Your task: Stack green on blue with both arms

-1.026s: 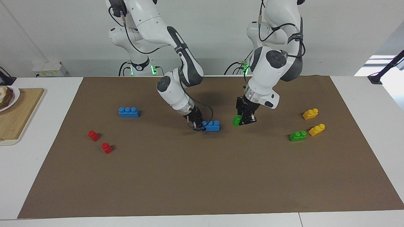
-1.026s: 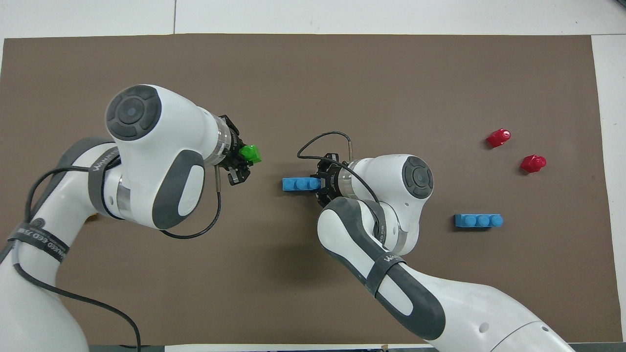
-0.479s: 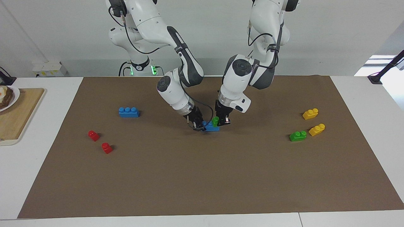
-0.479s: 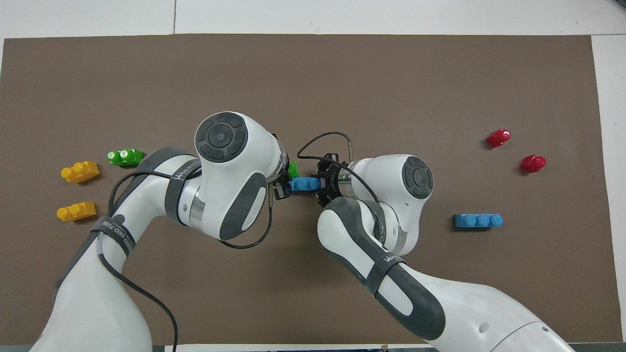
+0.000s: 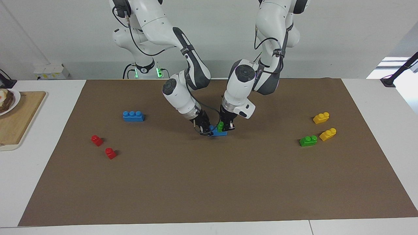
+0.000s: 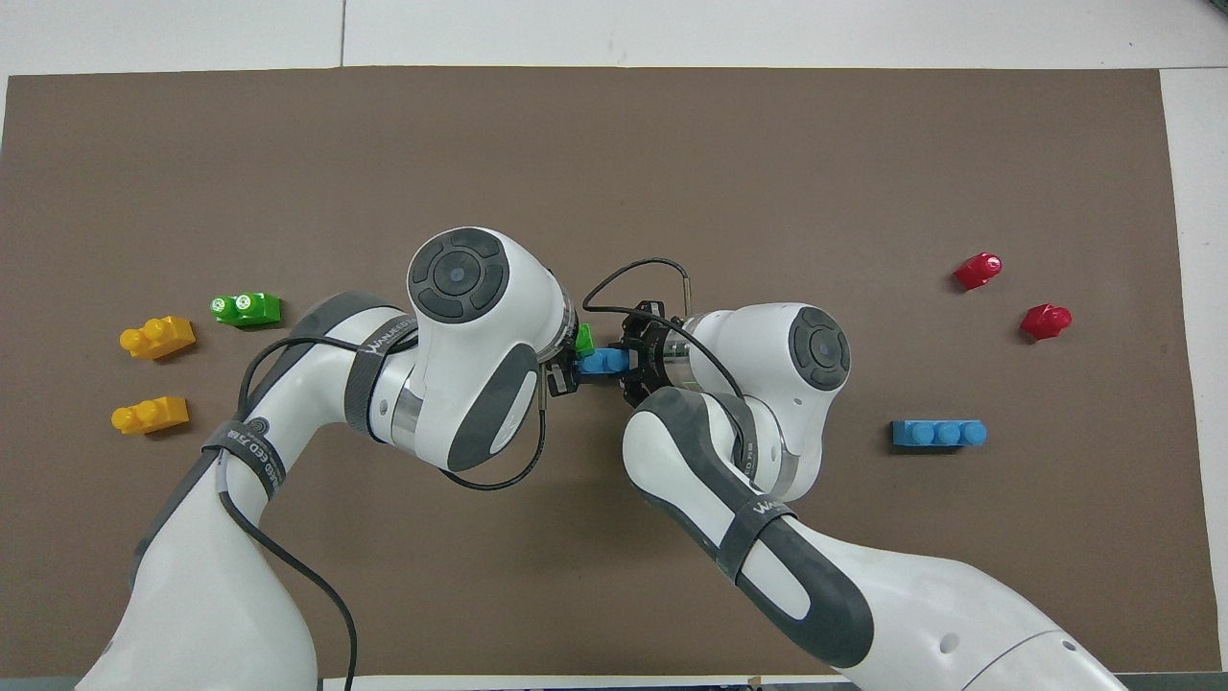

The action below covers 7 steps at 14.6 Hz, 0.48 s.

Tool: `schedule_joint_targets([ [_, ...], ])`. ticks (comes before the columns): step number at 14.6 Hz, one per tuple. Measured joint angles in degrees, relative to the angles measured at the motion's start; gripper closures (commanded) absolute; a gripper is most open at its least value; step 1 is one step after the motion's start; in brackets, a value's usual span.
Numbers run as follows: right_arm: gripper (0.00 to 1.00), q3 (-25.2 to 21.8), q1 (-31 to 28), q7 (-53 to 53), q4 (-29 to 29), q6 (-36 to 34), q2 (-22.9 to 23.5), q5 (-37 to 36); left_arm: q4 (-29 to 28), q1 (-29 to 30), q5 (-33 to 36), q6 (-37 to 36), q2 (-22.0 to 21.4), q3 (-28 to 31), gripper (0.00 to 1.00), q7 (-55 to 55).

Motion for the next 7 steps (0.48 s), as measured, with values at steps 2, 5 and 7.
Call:
schedule_joint_targets([
  [2,1.00,0.00,0.00,0.00,0.00,0.00,0.00,0.00,-0.11,-0.29,0.01,0.01,0.01,-0.01,1.00,0.00],
  [5,1.00,0.00,0.00,0.00,-0.01,0.03,0.00,0.00,-0.69,-1.19,0.01,0.47,-0.06,-0.02,1.00,-0.03],
  [7,1.00,-0.01,0.00,0.00,-0.03,0.04,-0.01,0.06,-1.69,-1.77,0.47,1.07,-0.27,0.07,1.00,-0.06],
])
